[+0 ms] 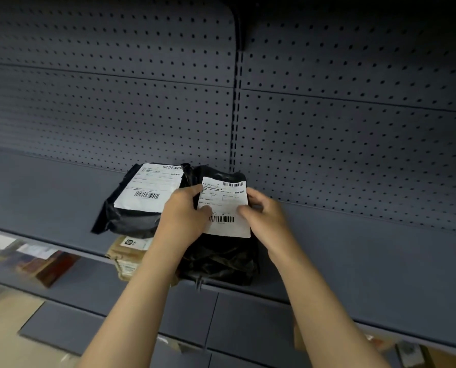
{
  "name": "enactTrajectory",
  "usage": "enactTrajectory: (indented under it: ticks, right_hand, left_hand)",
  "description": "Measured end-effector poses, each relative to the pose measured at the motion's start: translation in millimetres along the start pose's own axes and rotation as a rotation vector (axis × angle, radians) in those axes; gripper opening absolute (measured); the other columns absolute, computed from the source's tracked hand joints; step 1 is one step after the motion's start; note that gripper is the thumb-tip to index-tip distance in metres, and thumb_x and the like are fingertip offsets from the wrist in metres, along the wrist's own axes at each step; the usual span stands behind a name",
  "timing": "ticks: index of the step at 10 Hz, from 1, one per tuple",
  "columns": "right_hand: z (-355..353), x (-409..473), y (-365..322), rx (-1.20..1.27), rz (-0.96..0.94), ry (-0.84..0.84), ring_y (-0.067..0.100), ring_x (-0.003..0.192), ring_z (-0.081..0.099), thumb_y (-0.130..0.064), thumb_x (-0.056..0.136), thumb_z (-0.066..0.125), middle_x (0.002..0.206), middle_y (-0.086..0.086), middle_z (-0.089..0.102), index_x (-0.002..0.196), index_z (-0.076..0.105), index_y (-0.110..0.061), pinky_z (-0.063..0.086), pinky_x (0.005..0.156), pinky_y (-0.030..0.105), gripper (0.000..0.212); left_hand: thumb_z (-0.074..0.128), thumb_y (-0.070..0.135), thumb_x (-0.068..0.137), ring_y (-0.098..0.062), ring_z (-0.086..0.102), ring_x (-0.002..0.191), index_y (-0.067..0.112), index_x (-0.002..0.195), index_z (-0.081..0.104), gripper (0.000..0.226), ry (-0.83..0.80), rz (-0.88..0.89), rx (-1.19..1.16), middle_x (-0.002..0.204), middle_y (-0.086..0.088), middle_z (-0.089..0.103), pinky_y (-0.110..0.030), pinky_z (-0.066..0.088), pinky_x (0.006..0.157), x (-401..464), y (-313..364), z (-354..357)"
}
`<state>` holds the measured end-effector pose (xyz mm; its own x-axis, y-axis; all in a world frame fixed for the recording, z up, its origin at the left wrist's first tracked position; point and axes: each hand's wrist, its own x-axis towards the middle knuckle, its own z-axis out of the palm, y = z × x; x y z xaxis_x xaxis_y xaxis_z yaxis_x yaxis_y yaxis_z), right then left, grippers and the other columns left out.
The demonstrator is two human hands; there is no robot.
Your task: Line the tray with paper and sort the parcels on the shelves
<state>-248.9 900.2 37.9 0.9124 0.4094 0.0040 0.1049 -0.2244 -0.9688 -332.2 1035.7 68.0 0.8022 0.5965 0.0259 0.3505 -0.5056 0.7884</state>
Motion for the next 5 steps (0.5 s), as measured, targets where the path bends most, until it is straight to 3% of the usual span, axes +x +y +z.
enactTrajectory:
  ticks: [1, 2, 3, 4, 5]
  right_hand:
    - [4, 1, 10, -0.026, 0.026, -0.015, -0.018, 0.081, 0.064, -0.006, 0.089, 0.059, 0.100, -0.025, 0.069, 0.128, 0.065, -0.033, 0.048, 0.067, 0.007, 0.047]
    - [6, -1, 18, -0.047, 0.036, -0.013, -0.025, 0.071, 0.060, -0.004, 0.089, 0.060, 0.095, -0.029, 0.065, 0.132, 0.061, -0.031, 0.046, 0.058, 0.003, 0.051]
    - [6, -1, 21, -0.078, 0.033, -0.014, -0.022, 0.072, 0.060, -0.007, 0.090, 0.060, 0.093, -0.031, 0.063, 0.136, 0.058, -0.034, 0.045, 0.058, 0.003, 0.054]
    - [-4, -2, 20, -0.114, 0.032, 0.002, -0.011, 0.086, 0.058, -0.016, 0.093, 0.062, 0.114, -0.023, 0.062, 0.144, 0.051, -0.031, 0.046, 0.073, 0.013, 0.054]
    - [-25, -2, 16, -0.069, 0.010, 0.121, -0.008, 0.093, 0.058, -0.018, 0.094, 0.063, 0.123, -0.016, 0.061, 0.141, 0.054, -0.030, 0.045, 0.080, 0.014, 0.050]
  left_hand:
    - [0.056, 0.006, 0.093, -0.029, 0.052, 0.132, 0.011, 0.145, 0.053, 0.052, -0.021, 0.033, 0.105, 0.152, -0.009, 0.045, -0.031, 0.042, 0.103, 0, -9, 12]
    - [0.049, 0.007, 0.097, -0.034, 0.050, 0.134, 0.011, 0.143, 0.053, 0.047, -0.047, 0.030, 0.163, 0.161, -0.010, 0.033, -0.036, 0.042, 0.100, -6, -16, 26]
    - [0.046, 0.011, 0.098, -0.036, 0.050, 0.135, 0.013, 0.144, 0.052, 0.046, -0.025, 0.023, 0.176, 0.164, -0.009, 0.030, -0.040, 0.043, 0.099, -7, -20, 32]
    - [0.049, 0.009, 0.095, -0.033, 0.044, 0.141, 0.017, 0.147, 0.050, 0.053, 0.088, 0.119, 0.216, 0.164, -0.009, 0.032, -0.042, 0.045, 0.098, -11, -19, 34]
    - [0.049, 0.001, 0.091, -0.021, 0.049, 0.137, 0.023, 0.141, 0.058, 0.055, 0.253, 0.277, 0.131, 0.155, 0.001, 0.047, -0.034, 0.046, 0.095, -13, -5, 33]
